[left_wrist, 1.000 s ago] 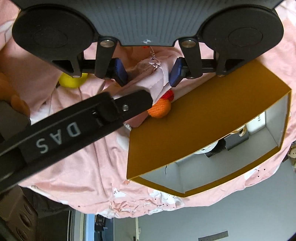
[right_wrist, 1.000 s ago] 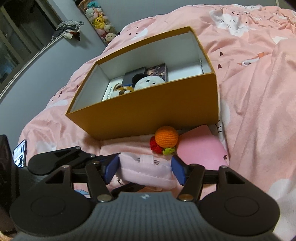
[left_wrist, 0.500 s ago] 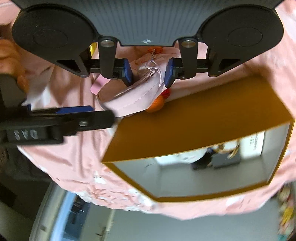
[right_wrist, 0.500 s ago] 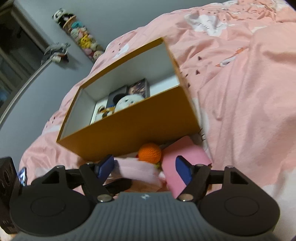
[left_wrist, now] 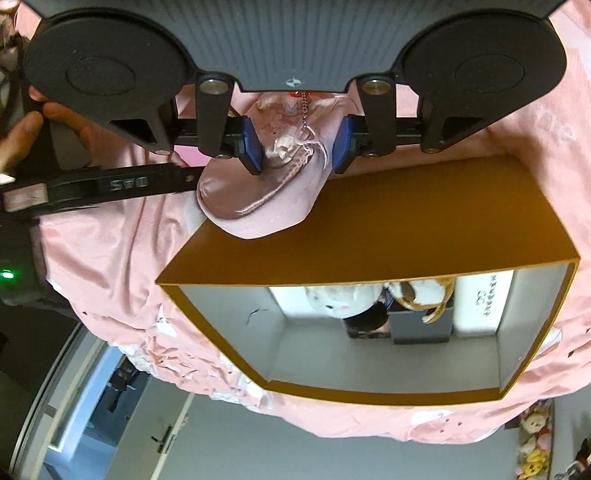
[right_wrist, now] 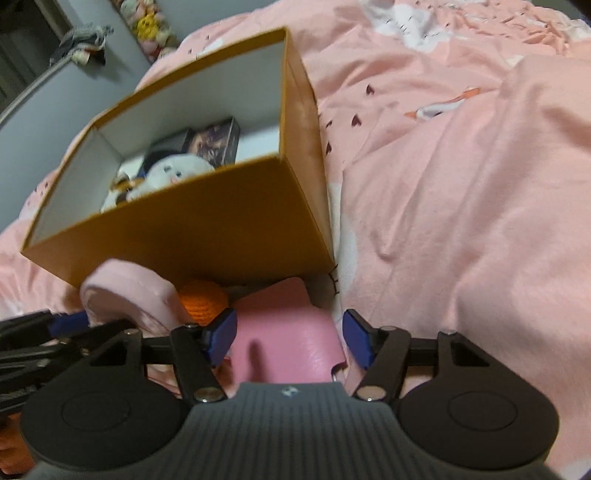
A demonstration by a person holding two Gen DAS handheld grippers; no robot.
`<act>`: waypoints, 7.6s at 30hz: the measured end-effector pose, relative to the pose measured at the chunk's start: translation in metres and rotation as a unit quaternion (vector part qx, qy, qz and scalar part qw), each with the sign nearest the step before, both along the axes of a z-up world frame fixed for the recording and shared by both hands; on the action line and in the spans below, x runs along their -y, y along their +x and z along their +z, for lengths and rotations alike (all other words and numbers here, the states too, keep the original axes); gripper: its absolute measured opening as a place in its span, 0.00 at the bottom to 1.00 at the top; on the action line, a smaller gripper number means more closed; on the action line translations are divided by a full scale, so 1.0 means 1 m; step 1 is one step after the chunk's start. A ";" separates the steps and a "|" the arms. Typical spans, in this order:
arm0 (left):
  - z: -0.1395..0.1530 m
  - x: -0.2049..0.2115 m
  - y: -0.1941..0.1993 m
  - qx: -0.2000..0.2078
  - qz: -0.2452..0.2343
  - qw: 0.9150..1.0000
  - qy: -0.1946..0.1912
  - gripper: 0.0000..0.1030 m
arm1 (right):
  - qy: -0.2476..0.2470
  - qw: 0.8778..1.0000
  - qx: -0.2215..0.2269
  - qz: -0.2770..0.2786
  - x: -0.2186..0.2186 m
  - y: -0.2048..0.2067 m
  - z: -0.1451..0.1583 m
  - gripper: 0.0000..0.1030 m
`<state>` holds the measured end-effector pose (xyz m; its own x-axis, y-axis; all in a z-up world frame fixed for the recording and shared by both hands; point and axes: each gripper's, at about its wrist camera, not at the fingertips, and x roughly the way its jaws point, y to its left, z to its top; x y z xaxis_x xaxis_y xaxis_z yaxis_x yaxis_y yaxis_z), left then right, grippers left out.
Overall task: Organize objects
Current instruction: 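Grasp pink pouch with left tool while right tool reaches pink card holder, then lift pink pouch with left tool while right tool grasps pink card holder, then carry pouch and card holder over the orange box and lower them inside, then open both tools to release pouch and card holder in the box, then reach right tool to yellow tape measure and grasp it, then lift tape measure with right tool while left tool reaches orange knitted fruit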
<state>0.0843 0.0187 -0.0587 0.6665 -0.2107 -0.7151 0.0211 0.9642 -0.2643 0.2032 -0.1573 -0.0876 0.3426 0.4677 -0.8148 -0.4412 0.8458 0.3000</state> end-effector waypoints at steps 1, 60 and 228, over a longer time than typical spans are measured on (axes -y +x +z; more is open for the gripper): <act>0.000 0.001 0.000 0.005 -0.005 1.000 0.001 0.48 | -0.002 1.000 -0.004 0.003 -0.001 0.002 -0.003 0.59; 0.100 -0.022 -0.002 0.060 -0.002 0.996 -0.070 0.18 | 0.071 0.988 0.127 0.044 0.014 -0.031 0.146 0.21; 0.015 0.034 -0.041 -0.037 -0.072 0.990 0.118 0.44 | -0.125 0.982 0.062 0.125 -0.001 -0.117 0.025 0.50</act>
